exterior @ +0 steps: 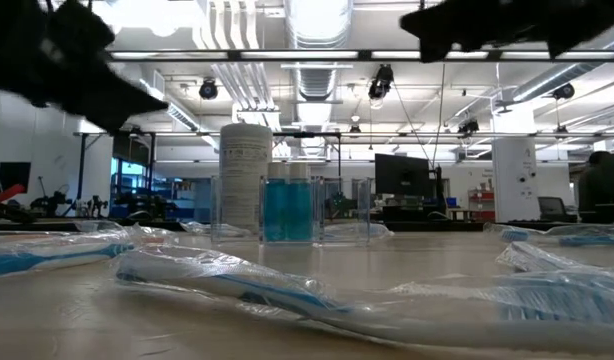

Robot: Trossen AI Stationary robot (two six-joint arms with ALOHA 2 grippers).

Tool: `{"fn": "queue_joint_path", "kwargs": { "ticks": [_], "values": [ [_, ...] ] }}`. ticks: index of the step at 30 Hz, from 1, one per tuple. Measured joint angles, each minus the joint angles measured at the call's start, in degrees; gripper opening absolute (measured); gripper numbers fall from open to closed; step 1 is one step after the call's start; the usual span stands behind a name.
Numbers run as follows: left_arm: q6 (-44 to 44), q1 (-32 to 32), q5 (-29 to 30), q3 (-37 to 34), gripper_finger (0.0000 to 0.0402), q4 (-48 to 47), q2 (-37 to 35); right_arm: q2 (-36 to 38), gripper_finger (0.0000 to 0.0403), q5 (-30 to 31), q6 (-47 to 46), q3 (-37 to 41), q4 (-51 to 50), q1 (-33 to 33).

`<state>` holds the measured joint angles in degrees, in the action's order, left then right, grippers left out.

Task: Pick & Place toothbrushing station
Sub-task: Adjust the transparent organizer

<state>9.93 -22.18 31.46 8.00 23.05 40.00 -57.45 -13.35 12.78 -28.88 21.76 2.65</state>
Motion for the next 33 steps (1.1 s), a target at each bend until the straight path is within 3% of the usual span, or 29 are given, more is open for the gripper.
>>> {"fn": "queue_joint_path", "kwargs": {
  "ticks": [5,7,11,15,19,28,33],
  "values": [
    [-7.20,6.06,-8.22,13.36,0.0004,-20.95,-3.62,9.16,0.0009,-7.54,-6.93,5.78,-0.03,6.89],
    [-10.55,8.30,-11.82,15.90,0.0003,-21.74,-5.63,11.71,0.0008,-11.07,-9.01,7.61,0.11,8.83],
    [-14.77,13.46,-23.70,15.92,0.0003,-15.95,-9.37,14.68,0.0008,-12.06,-10.86,11.68,3.70,9.45],
    [-11.40,19.58,-25.48,13.33,0.0003,-17.27,-11.34,15.36,0.0008,-12.04,-11.00,17.02,12.71,9.42],
    [-9.91,22.57,-31.03,8.71,0.0003,-17.49,-14.86,14.96,0.0008,-11.96,-12.20,21.53,20.46,9.41],
    [-5.28,22.60,-29.84,1.35,0.0003,-17.59,-31.25,15.46,0.0008,-8.45,-16.69,24.60,23.38,10.33],
    [-1.22,22.55,-28.72,-3.81,0.0003,-19.34,-34.85,15.37,0.0008,-6.04,-16.87,26.40,23.45,10.62]
  ]
}}
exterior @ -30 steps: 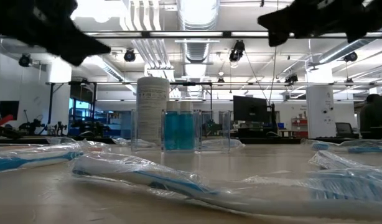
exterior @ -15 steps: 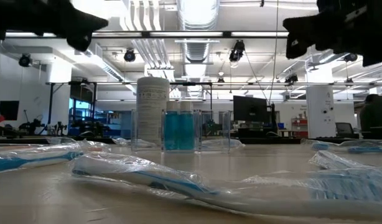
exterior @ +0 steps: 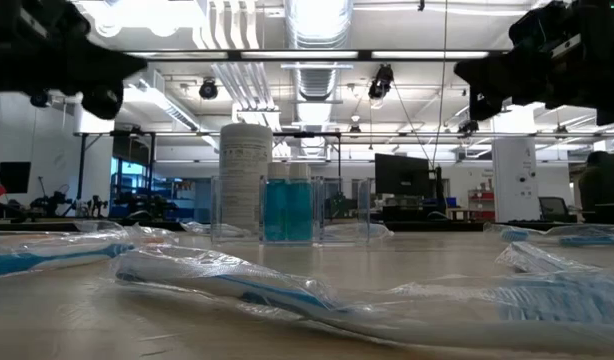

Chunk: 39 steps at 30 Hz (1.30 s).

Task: Pick & Place toothbrushing station
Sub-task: Adjust the transparent organizer

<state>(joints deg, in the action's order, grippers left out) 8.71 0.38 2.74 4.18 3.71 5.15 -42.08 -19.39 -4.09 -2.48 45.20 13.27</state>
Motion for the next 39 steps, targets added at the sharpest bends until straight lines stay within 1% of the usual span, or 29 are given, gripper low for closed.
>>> {"fn": "queue_joint_path", "kwargs": {
  "ticks": [2,4,8,11,16,20,23,29,34,39],
  "values": [
    [0.54,-0.06,0.31,-1.79,0.0003,0.85,-0.41,-0.05,0.0008,0.50,-0.03,0.46,0.01,0.08],
    [1.64,-0.10,0.81,-3.51,0.0003,-0.33,-0.33,-0.14,0.0008,1.36,-0.25,0.68,-0.07,0.08],
    [4.87,-0.19,2.34,-3.19,0.0002,-3.32,1.76,-1.25,0.0008,2.59,-0.17,0.70,-1.26,0.02],
    [5.16,-1.29,2.60,-2.50,0.0001,-4.60,4.44,-3.18,0.0008,6.79,-0.30,0.70,-1.60,0.01],
    [6.95,-2.61,5.34,-1.34,0.0001,-6.56,9.75,-8.09,0.0008,13.53,-2.18,0.70,-1.71,0.01],
    [9.44,-2.75,6.15,-0.94,0.0001,-5.72,15.41,-13.17,0.0008,16.03,-5.29,0.51,-1.71,0.00],
    [9.88,-2.82,6.83,-0.68,0.0001,-2.83,20.20,-17.66,0.0008,16.86,-6.42,-0.87,-1.56,-0.61],
    [10.90,-4.31,5.59,2.17,0.0000,3.04,31.65,-27.37,0.0008,21.85,-5.65,-6.53,-1.13,-5.27],
    [13.92,-5.02,10.46,5.35,0.0000,2.79,40.52,-35.26,0.0008,24.07,-5.88,-11.03,-1.22,-7.95],
    [17.49,-5.04,13.79,7.41,0.0002,3.50,47.34,-43.01,0.0008,24.91,-7.50,-14.10,-1.17,-9.85]
  ]
}}
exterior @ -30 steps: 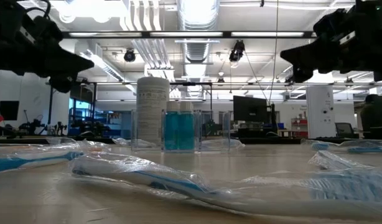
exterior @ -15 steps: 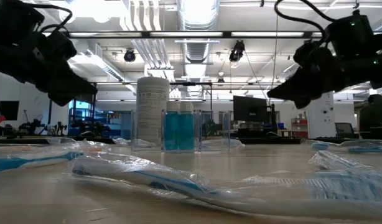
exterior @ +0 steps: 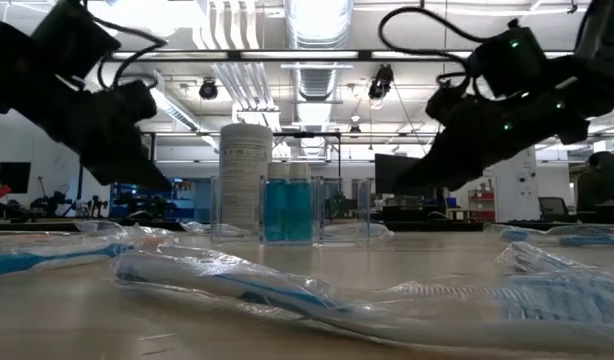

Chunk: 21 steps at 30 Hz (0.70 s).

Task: Pick & Place toothbrushing station
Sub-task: Adjust the transparent organizer

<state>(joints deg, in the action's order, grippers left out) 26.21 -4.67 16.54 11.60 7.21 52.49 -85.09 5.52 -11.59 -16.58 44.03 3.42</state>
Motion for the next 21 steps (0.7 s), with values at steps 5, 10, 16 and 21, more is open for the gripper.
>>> {"fn": "queue_joint_path", "kwargs": {
  "ticks": [5,10,16,21],
  "values": [
    [0.63,-0.02,0.90,1.60,0.0001,2.31,4.86,-5.81,0.0008,2.21,0.81,-3.46,-0.09,-0.26],
    [0.85,0.00,0.99,4.12,0.0001,2.12,9.32,-8.86,0.0008,2.16,1.50,-6.49,-0.46,-0.31],
    [0.19,0.07,2.31,7.94,0.0001,2.12,14.76,-9.54,0.0008,2.16,1.70,-7.19,-0.41,-0.31],
    [-1.13,0.11,2.63,11.17,0.0001,2.00,19.42,-9.45,0.0008,2.14,1.72,-7.22,-0.52,-0.31]
  ]
}}
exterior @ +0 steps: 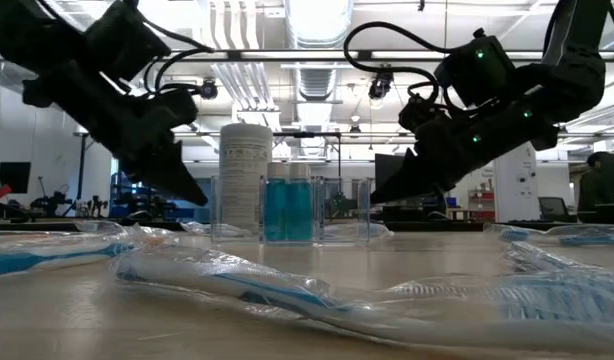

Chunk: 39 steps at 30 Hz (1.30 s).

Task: Pick & Place toothbrushing station
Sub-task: Adjust the transparent organizer

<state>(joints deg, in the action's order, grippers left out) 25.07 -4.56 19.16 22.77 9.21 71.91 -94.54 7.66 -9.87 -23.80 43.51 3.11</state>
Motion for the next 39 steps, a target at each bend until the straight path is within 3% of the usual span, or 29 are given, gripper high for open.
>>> {"fn": "queue_joint_path", "kwargs": {
  "ticks": [12,24,33,39],
  "values": [
    [-2.12,1.80,0.19,6.13,0.0002,-1.11,9.23,0.09,0.0008,-0.07,-0.47,-0.08,-0.24,-0.26],
    [-3.62,2.69,-0.53,7.25,0.0002,-1.29,12.23,0.19,0.0008,-0.47,-0.88,-0.02,-0.24,-1.39],
    [-3.29,2.69,-1.08,7.89,0.0007,-6.02,8.67,0.30,0.0008,-0.39,-0.45,0.30,-0.14,-1.38],
    [-3.24,2.67,-0.84,8.97,0.0012,-17.23,2.29,0.50,0.0008,-0.33,0.42,0.36,-2.80,-1.38]
  ]
}}
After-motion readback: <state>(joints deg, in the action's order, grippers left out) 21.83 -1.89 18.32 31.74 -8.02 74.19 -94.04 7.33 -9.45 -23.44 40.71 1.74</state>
